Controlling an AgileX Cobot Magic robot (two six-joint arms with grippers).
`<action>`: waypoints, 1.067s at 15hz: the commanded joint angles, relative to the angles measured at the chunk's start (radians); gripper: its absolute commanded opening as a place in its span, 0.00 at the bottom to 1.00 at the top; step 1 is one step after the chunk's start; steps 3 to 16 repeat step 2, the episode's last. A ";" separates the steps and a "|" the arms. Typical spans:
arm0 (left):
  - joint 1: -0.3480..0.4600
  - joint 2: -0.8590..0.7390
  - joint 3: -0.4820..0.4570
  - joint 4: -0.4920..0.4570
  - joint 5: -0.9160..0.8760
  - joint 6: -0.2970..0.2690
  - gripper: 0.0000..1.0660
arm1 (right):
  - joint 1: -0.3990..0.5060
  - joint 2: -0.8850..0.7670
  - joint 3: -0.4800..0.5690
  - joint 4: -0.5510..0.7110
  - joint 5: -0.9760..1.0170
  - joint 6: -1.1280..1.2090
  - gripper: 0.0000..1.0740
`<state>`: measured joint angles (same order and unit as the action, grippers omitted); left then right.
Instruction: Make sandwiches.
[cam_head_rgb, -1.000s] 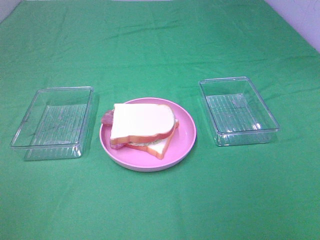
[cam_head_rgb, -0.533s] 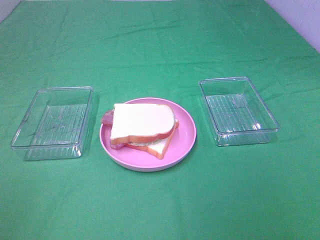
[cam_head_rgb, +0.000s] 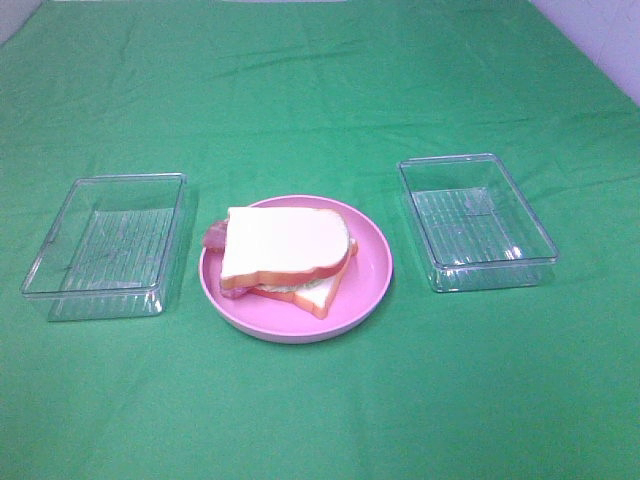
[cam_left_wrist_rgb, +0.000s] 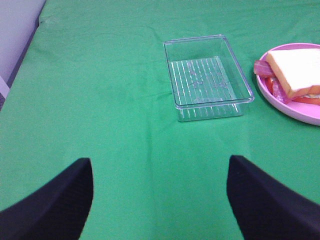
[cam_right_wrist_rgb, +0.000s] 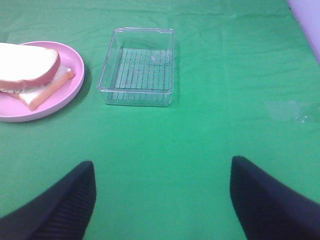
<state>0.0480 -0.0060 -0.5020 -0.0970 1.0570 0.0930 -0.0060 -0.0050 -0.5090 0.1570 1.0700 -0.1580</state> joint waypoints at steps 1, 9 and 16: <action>0.004 -0.021 0.001 -0.010 -0.010 -0.001 0.67 | -0.005 -0.016 0.001 0.002 -0.007 -0.001 0.66; 0.004 -0.021 0.001 -0.010 -0.010 -0.001 0.67 | -0.005 -0.016 0.001 0.002 -0.007 -0.001 0.66; 0.004 -0.021 0.001 -0.010 -0.010 -0.001 0.67 | -0.005 -0.016 0.001 0.002 -0.007 -0.001 0.66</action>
